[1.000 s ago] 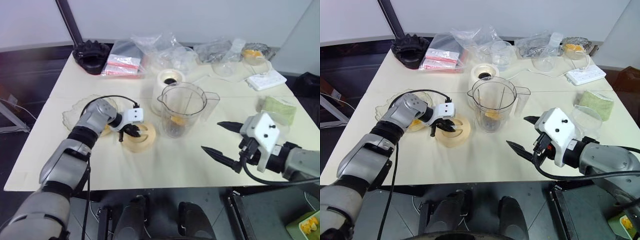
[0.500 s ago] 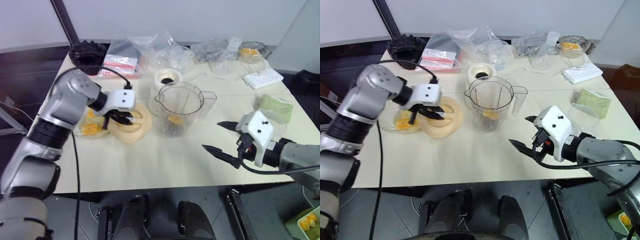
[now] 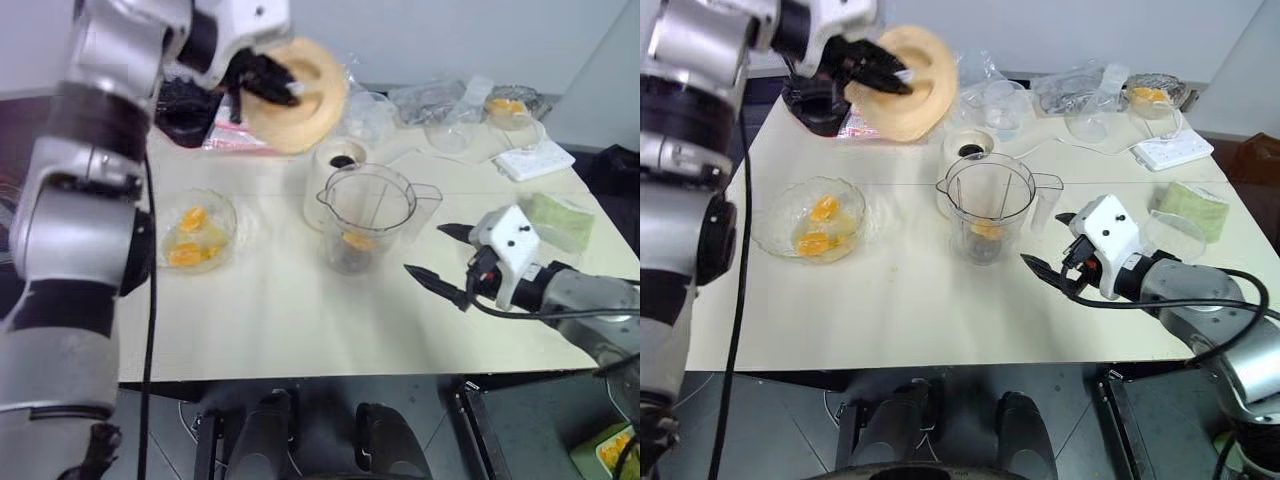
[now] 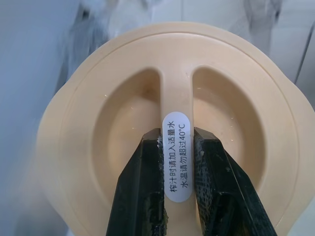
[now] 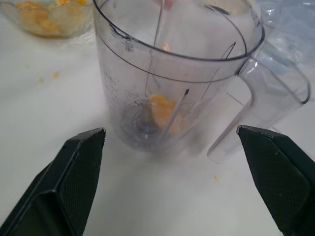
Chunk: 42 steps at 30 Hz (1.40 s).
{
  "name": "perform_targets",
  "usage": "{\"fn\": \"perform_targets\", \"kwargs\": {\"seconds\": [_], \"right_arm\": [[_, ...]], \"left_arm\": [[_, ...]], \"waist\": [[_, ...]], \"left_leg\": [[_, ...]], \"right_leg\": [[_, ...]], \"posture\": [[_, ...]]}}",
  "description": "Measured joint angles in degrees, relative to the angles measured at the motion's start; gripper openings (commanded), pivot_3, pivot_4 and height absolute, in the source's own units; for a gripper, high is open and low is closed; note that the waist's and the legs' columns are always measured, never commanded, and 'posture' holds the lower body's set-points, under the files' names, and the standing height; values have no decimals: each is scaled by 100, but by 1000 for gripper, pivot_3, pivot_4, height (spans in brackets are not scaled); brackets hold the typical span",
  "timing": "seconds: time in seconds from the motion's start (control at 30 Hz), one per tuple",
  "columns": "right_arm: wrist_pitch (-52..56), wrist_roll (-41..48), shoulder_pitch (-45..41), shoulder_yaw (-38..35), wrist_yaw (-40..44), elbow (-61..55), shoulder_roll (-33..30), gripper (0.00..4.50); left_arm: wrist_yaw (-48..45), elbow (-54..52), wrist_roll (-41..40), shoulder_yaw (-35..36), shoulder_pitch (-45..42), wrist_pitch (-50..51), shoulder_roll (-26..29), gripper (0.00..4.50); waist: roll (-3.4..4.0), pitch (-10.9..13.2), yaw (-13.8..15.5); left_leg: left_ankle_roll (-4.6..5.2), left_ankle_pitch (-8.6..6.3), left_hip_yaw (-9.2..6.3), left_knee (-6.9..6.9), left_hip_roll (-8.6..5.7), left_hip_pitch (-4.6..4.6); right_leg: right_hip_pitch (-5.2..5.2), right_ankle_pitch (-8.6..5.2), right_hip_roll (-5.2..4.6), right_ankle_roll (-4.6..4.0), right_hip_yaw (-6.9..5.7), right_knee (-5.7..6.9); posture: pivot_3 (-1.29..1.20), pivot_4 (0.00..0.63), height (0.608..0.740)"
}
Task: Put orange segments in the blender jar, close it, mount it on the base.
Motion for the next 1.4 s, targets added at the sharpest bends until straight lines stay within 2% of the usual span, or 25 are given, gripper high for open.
{"fn": "perform_targets", "kwargs": {"seconds": [0.17, 0.4, 0.67, 1.23, 1.4], "right_arm": [[-242, -448, 103, 135, -213, 67, 371, 4500], [-470, -1169, 202, 154, -629, 330, 781, 4500], [-573, -1454, 277, 154, -661, 336, 1013, 4500], [-723, -1879, 416, 170, -764, 363, 1403, 4500], [-1016, -2157, 205, 286, -955, 835, 1718, 4500]], "left_arm": [[-80, 912, 4, 12, -475, 462, -837, 249], [-569, 1005, 55, -39, -530, 979, -1506, 249], [-684, 867, 308, -310, 142, 831, -1655, 249], [-656, 882, 673, -505, 276, 383, -1741, 249], [-663, 952, 690, -481, 303, 375, -1730, 249]], "waist": [[-2, 3, -21], [0, 2, -19], [1, 2, -11], [5, -2, -3], [7, -5, -16]], "left_leg": [[0, 0, 1, 8, 3, -23], [1, 0, -2, 38, 3, -60], [2, -1, -6, 43, 2, -63], [5, -3, -13, 54, -3, -64], [5, -3, -13, 55, -3, -58]], "right_leg": [[-32, 3, 2, 10, 2, 20], [-79, 2, 2, 15, 5, 73], [-80, 2, 2, 16, 5, 79], [-72, 2, 3, 16, 4, 83], [-66, 2, 3, 16, 4, 84]], "posture": [[0, 150, 740], [0, 150, 740], [0, 150, 740], [0, 150, 740], [0, 150, 740]]}}
